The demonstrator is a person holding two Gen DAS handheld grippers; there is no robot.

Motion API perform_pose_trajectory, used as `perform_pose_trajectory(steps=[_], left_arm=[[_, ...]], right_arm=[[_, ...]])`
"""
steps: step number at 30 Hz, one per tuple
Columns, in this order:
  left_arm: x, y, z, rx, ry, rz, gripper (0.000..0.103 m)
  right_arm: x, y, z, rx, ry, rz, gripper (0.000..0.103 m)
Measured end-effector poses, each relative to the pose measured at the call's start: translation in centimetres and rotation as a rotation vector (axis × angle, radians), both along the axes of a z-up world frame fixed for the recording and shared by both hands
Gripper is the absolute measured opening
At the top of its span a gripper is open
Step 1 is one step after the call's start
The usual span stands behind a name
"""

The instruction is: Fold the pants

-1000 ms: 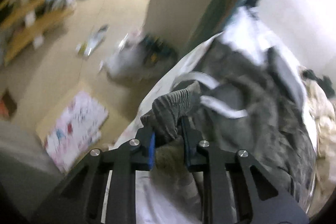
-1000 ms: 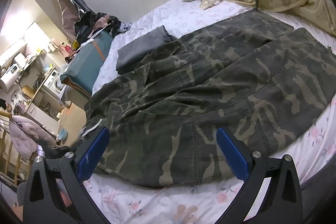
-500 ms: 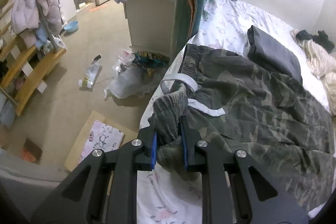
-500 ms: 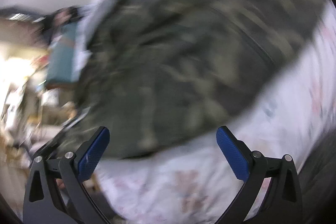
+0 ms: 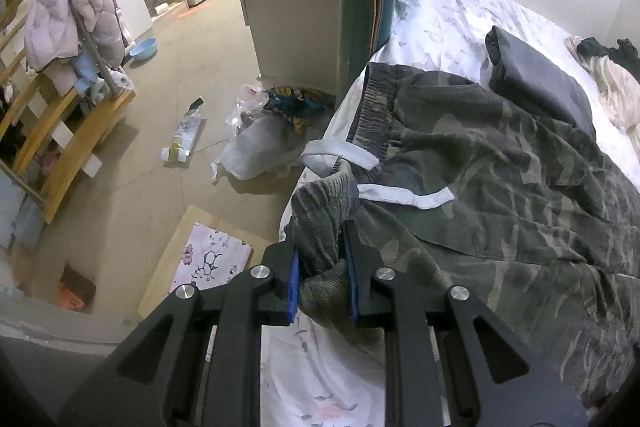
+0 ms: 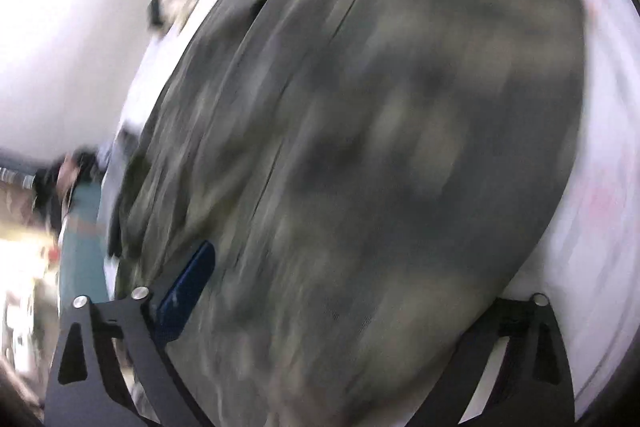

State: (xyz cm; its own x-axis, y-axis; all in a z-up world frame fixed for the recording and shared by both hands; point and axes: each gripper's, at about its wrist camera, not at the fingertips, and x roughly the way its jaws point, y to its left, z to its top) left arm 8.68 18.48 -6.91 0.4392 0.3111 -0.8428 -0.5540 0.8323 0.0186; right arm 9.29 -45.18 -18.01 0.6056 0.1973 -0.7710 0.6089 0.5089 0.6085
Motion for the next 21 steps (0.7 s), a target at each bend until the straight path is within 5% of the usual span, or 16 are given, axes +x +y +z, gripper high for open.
perform_pose_trajectory(steps=[3, 6, 15, 18, 20, 21], left_arm=[[0.1, 0.2, -0.2, 0.0, 0.013, 0.004, 0.015], [0.3, 0.2, -0.5, 0.007, 0.024, 0.005, 0.015], [0.4, 0.3, -0.4, -0.005, 0.011, 0.017, 0.015], [0.2, 0.3, -0.3, -0.003, 0.015, 0.02, 0.015], [0.1, 0.2, -0.3, -0.003, 0.016, 0.023, 0.015], [0.1, 0.3, -0.3, -0.012, 0.018, 0.031, 0.015]], right_arm=[[0.4, -4.6, -0.2, 0.083, -0.043, -0.111, 0.095], [1.5, -7.8, 1.1, -0.016, -0.028, -0.128, 0.091], [2.8, -16.9, 0.6, -0.03, -0.044, -0.28, 0.072], [1.7, -18.5, 0.3, -0.034, -0.031, -0.333, 0.042], [1.1, -18.8, 0.1, -0.042, 0.008, -0.372, 0.002], [0.9, -18.7, 0.2, -0.041, -0.003, -0.377, 0.001]])
